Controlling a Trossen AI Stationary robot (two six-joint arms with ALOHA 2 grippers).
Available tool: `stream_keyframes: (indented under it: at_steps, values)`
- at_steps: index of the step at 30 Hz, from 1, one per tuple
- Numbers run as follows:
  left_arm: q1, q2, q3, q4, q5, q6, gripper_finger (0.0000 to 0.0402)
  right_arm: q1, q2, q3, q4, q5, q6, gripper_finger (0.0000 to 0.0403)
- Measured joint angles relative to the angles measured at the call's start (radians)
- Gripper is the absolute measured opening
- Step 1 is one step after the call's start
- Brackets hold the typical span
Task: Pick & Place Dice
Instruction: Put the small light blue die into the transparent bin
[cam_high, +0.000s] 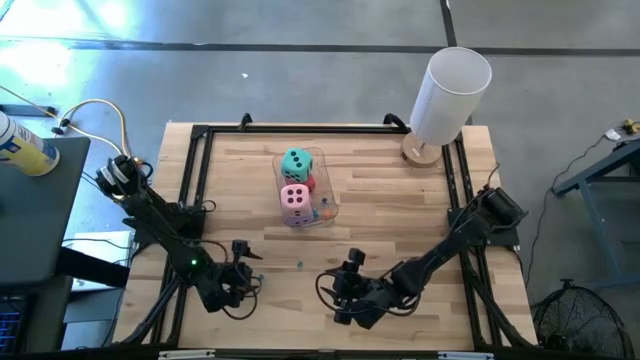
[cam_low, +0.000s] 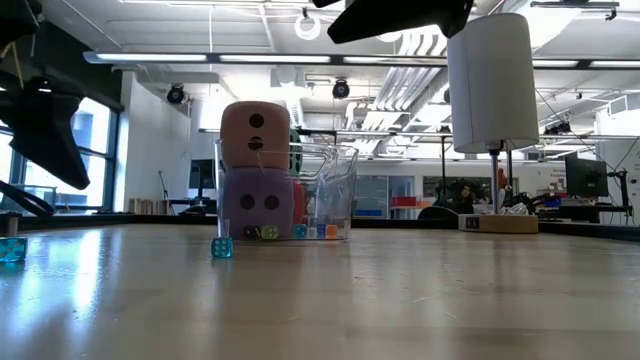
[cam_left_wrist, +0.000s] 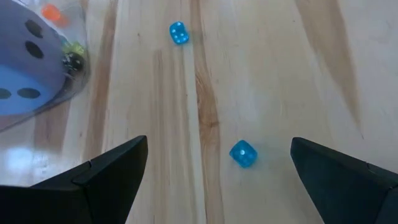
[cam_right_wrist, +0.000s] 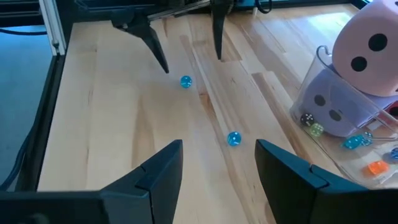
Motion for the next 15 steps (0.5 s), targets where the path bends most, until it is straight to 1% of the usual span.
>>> stream_keyframes:
  at_steps: [5, 11, 15]
  values:
    - [0.0, 0.035, -0.012, 0.014, 0.012, -0.005, 0.0386, 0.0, 0.0, 0.0, 0.0, -0.005, 0.0, 0.0192]
    - [-0.002, 0.121, -0.044, 0.145, -0.008, 0.006, 0.0386, 0.001, 0.0, 0.0, 0.0, -0.007, 0.0, 0.0192]
    - [-0.016, 0.137, -0.045, 0.167, -0.011, 0.003, 0.0384, 0.001, 0.0, 0.0, 0.0, -0.007, 0.0, 0.0192]
